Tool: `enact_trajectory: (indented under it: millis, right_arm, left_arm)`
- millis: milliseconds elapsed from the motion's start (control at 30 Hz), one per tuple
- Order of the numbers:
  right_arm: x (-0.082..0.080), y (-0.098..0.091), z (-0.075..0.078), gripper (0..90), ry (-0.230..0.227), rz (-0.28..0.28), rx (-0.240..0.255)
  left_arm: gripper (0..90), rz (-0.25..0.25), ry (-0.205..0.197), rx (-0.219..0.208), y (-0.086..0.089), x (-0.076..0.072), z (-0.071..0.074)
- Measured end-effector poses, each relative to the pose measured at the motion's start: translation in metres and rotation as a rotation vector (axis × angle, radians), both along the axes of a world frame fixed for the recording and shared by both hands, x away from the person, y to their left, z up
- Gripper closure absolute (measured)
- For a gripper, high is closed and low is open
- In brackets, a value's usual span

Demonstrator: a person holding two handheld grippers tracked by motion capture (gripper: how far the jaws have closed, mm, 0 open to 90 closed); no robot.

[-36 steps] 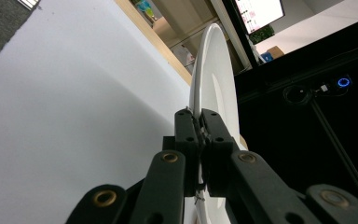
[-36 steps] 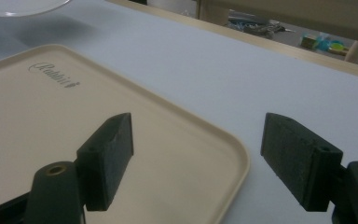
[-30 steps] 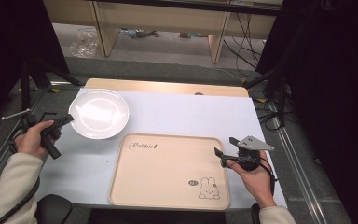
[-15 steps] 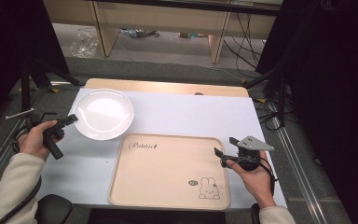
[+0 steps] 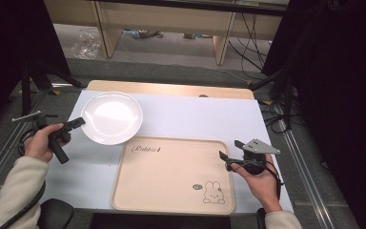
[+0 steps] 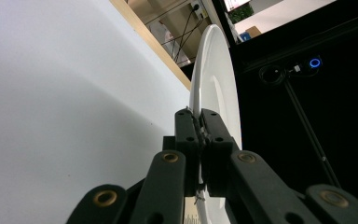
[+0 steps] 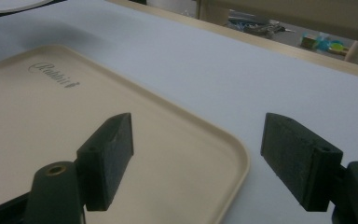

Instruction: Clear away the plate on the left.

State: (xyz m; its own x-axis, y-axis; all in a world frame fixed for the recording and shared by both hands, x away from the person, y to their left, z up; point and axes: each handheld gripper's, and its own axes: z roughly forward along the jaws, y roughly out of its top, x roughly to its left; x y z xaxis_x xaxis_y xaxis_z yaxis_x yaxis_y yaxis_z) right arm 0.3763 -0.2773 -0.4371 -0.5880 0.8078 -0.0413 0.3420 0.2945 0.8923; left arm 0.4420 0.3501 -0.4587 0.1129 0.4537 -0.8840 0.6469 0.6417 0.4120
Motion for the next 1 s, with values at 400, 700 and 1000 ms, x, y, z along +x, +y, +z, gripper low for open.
enact_trajectory:
  millis: [400, 700, 1000]
  right_arm:
    - [0.000, 0.000, 0.000, 26.1, 0.001, 0.000, -0.001]
    - [0.000, 0.000, 0.000, 26.2, 0.001, 0.001, -0.001]
    - [0.000, 0.000, 0.000, 26.1, 0.001, 0.000, 0.000]
  left_arm:
    - [86.5, -0.041, -0.006, -0.007, -0.013, 0.000, 0.003]
    - [86.5, -0.068, -0.002, -0.009, -0.021, -0.001, 0.004]
    - [86.4, -0.097, -0.001, -0.018, -0.030, -0.001, 0.005]
